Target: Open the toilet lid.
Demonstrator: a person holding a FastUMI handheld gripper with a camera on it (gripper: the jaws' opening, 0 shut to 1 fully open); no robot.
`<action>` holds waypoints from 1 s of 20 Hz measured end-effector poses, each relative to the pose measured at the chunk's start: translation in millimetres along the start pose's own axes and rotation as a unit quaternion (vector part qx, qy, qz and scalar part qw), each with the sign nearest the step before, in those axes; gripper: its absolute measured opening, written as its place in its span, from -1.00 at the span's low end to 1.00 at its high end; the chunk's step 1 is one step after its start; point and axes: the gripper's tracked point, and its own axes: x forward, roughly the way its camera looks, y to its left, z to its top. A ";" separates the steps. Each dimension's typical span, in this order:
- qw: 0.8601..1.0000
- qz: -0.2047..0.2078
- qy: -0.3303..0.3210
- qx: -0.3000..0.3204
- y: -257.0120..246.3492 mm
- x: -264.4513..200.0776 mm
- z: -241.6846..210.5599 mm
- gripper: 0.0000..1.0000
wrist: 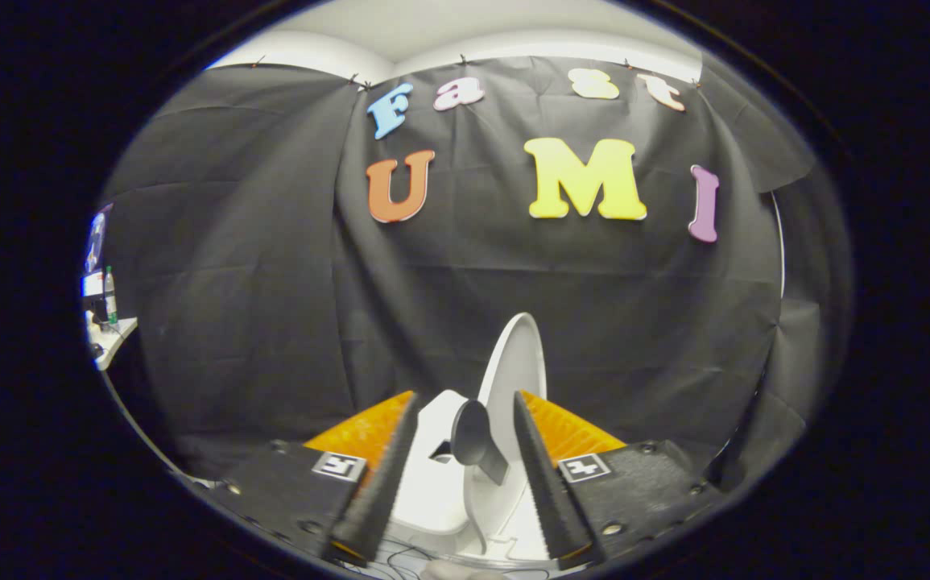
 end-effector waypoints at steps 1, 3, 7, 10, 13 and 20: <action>1.000 -0.003 -0.017 0.001 -3.7 -2.1 6.5 0.54; 0.999 -0.005 -0.046 0.006 -13.4 -18.9 21.5 0.81; 0.997 -0.027 -0.071 0.033 -58.8 -55.2 17.4 1.00; 0.994 -0.057 -0.072 0.058 -106.4 -80.5 -1.1 1.00; 0.991 -0.101 -0.062 0.067 -157.7 -106.7 -28.7 1.00; 0.982 -0.178 -0.036 0.055 -242.5 -157.8 -112.0 0.99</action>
